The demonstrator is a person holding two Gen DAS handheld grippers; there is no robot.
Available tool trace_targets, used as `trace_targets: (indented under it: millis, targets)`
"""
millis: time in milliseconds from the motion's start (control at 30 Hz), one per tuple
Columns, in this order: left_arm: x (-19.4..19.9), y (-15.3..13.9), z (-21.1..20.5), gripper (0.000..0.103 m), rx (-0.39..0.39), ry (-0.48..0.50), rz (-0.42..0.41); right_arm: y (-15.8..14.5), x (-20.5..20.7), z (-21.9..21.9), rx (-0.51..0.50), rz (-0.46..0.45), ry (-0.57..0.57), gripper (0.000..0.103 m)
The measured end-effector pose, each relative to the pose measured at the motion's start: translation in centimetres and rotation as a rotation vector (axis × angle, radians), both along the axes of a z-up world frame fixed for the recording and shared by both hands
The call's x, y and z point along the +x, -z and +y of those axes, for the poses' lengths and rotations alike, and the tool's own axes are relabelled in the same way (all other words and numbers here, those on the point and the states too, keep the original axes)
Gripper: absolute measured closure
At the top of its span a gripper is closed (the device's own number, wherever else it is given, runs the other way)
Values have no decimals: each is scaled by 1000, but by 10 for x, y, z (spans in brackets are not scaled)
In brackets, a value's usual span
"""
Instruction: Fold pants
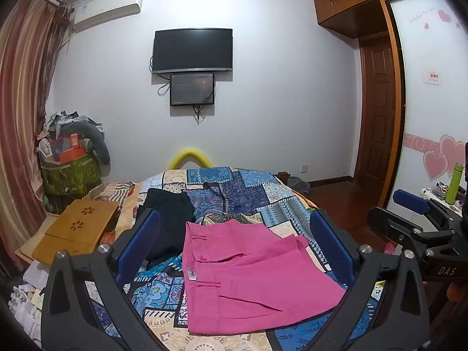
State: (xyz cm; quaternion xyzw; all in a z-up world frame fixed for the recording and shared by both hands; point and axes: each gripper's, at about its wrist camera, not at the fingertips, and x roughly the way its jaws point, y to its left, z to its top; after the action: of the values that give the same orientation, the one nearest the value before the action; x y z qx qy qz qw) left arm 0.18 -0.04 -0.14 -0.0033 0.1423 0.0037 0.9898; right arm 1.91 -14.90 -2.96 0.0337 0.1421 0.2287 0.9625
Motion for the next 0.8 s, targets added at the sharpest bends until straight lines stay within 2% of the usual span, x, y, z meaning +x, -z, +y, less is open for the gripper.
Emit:
trace_targets:
  millis: [800]
  targets:
    - [2,1,1,0,-10,1,3,6,11,-7,-9,-3,4,0]
